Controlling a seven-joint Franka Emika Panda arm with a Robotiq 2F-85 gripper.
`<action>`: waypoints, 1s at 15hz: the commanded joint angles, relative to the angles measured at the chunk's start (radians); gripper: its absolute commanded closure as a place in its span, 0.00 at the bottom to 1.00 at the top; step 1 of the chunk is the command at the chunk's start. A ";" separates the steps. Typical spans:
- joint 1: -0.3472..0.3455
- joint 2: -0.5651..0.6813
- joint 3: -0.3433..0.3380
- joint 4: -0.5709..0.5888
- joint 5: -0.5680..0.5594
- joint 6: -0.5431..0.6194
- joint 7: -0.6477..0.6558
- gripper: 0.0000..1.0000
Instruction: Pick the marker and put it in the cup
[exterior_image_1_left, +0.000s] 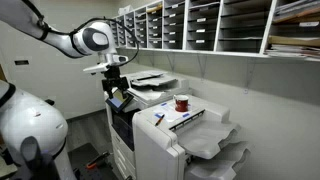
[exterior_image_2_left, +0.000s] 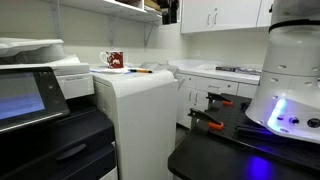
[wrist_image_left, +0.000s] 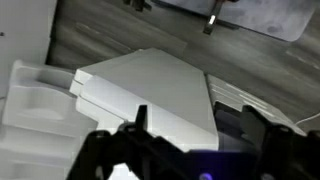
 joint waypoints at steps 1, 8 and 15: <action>0.021 0.004 -0.019 0.002 -0.013 -0.003 0.012 0.00; -0.023 0.078 -0.104 0.040 -0.032 0.036 -0.056 0.00; -0.098 0.416 -0.263 0.200 -0.028 0.263 -0.168 0.00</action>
